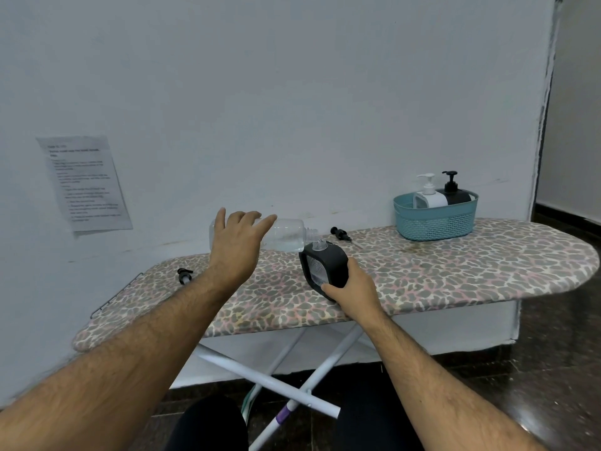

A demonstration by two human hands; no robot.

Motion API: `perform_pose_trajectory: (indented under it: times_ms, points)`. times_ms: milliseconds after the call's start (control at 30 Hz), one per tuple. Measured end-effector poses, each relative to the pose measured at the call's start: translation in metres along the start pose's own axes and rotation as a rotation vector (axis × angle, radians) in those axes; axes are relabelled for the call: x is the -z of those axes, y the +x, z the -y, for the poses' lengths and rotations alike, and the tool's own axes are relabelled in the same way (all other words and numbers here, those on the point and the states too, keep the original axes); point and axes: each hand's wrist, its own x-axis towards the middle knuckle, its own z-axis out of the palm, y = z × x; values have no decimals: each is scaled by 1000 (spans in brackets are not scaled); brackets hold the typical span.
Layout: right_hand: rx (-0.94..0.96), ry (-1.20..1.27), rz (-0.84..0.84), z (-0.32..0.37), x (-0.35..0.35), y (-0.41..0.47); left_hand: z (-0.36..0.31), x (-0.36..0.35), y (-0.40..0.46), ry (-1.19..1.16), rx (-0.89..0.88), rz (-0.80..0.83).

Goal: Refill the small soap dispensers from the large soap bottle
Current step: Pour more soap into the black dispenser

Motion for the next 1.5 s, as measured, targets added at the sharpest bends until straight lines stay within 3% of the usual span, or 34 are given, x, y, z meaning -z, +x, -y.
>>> perform_pose_trajectory:
  times_ms: [1500]
  points:
    - [12,-7,2,0,1,0,-4,10,2,12,-28,-15]
